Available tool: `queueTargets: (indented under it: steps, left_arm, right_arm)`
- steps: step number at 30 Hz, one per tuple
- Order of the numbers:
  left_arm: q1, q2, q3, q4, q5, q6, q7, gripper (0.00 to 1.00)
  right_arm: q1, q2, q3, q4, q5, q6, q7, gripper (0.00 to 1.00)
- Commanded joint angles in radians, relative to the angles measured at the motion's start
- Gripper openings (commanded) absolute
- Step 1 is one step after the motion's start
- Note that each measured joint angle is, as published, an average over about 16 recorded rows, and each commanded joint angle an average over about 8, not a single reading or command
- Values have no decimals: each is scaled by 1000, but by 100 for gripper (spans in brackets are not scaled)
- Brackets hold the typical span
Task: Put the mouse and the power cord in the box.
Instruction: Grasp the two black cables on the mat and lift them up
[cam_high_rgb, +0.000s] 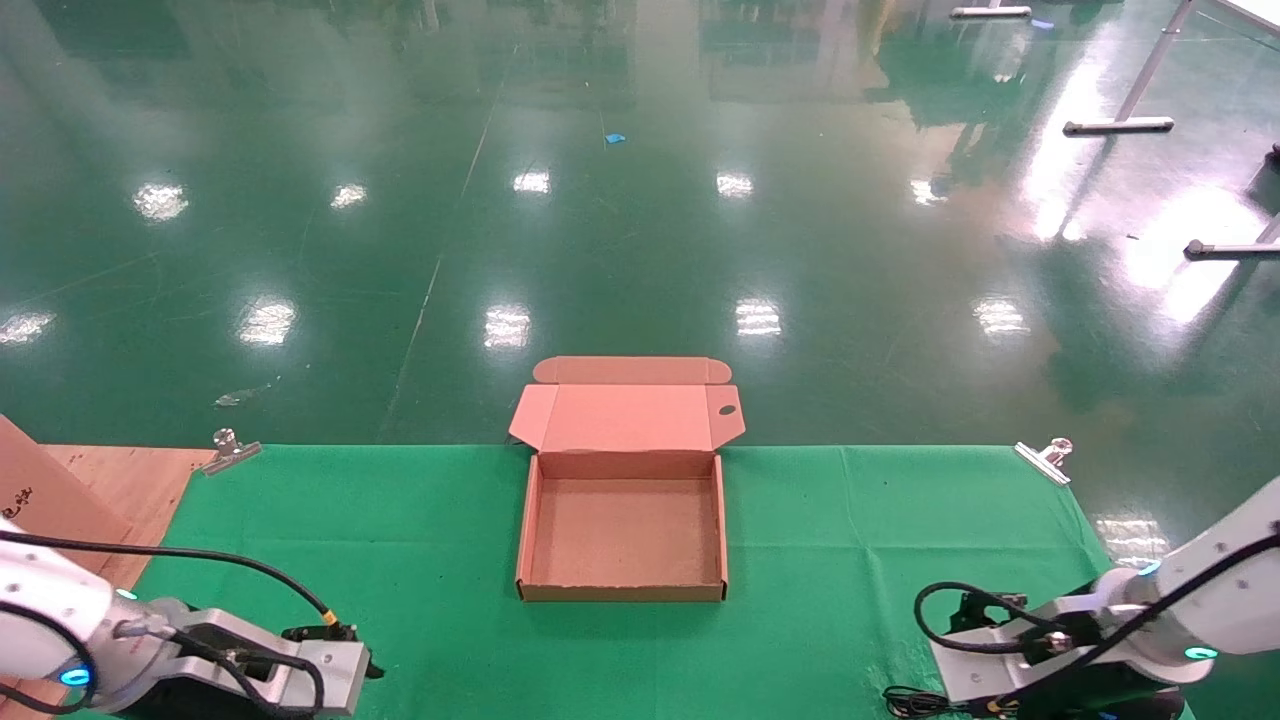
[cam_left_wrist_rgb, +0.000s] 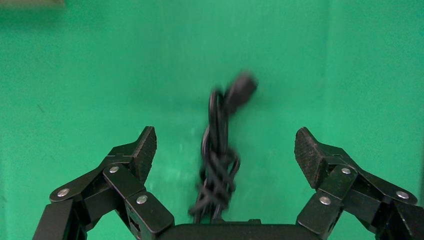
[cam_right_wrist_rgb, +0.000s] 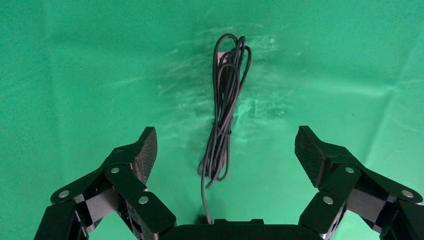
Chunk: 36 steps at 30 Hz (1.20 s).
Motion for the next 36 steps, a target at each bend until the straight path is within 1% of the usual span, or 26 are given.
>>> queueTargets:
  steps: [1,6,11,12,13,15,17,19,20,21,23,24,26,28,29,36]
  left_arm:
    - [-19,31,20,53,40,-24,25,100]
    - [-31,82,25,160,50,-70,94,100]
    - [-43,110,15,252,34,-90,150,100]
    - [-47,114,13,268,31,-92,160,98]
    - [-50,117,12,283,30,-94,169,92]
    - [-58,123,15,311,34,-101,188,75]
    - [-65,129,21,335,44,-110,202,51]
    - [-71,136,27,357,55,-121,215,26]
    - [-74,139,31,367,61,-126,221,16]
    - [-76,142,34,377,66,-131,226,10]
    - [-80,147,41,395,77,-142,234,2]
    - [-82,149,44,404,81,-148,238,0]
    - [-84,151,46,421,86,-157,245,0]
    - [-85,151,45,438,84,-164,251,0]
    - [-86,151,43,446,82,-166,255,0]
    - [-91,149,30,486,64,-171,279,0]
  right_arm:
    - [5,-31,-11,-67,-21,29,-31,100]
    - [20,-79,-7,-224,-15,93,-101,100]
    - [47,-109,8,-349,8,128,-175,100]
    - [52,-115,9,-370,11,134,-190,98]
    - [57,-120,10,-390,13,139,-203,93]
    - [65,-130,12,-427,17,147,-229,85]
    - [71,-138,13,-461,20,156,-251,78]
    - [77,-146,15,-491,22,162,-271,67]
    - [79,-149,15,-505,23,166,-280,62]
    - [82,-151,16,-518,25,169,-289,57]
    - [87,-156,17,-542,27,174,-305,40]
    - [90,-159,17,-553,27,177,-312,31]
    - [94,-163,18,-573,27,182,-326,14]
    - [99,-167,18,-591,28,188,-338,3]
    - [101,-169,18,-600,27,191,-343,0]
    - [116,-184,17,-645,26,208,-374,0]
